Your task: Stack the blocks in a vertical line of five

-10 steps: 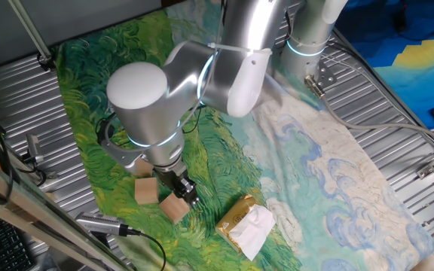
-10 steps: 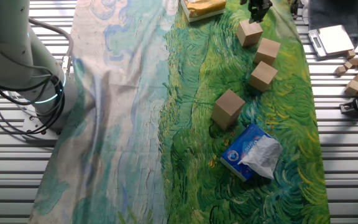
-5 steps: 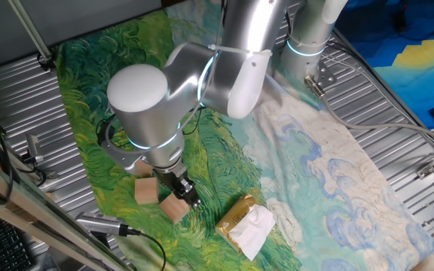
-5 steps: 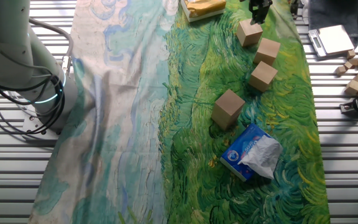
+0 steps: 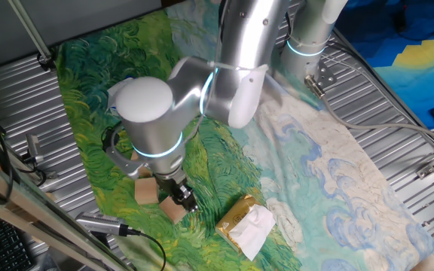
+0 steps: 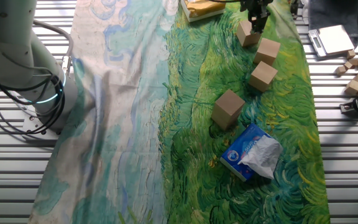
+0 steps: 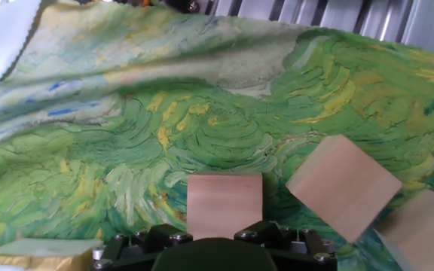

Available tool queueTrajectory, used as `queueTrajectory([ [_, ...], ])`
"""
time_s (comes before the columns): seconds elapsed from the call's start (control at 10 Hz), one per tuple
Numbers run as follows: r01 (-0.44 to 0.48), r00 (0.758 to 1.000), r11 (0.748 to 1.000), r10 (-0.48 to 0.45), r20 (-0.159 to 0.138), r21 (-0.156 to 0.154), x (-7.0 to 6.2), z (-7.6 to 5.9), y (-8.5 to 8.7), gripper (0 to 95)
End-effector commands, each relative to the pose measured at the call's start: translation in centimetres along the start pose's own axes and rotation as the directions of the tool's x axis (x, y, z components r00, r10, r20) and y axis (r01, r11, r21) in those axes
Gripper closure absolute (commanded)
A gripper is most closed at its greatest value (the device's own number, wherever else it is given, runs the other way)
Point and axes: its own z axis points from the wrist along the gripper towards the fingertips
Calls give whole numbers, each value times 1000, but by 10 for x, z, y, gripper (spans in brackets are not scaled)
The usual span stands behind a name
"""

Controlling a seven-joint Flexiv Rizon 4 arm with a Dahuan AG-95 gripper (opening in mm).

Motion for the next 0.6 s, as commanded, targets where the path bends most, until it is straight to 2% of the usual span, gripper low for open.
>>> queueTrajectory([
  [0.1, 5, 1000, 1000, -5, 4, 7, 1, 4, -2, 190],
  [0.6, 9, 1000, 1000, -9, -2, 28, -5, 15, 3, 190],
])
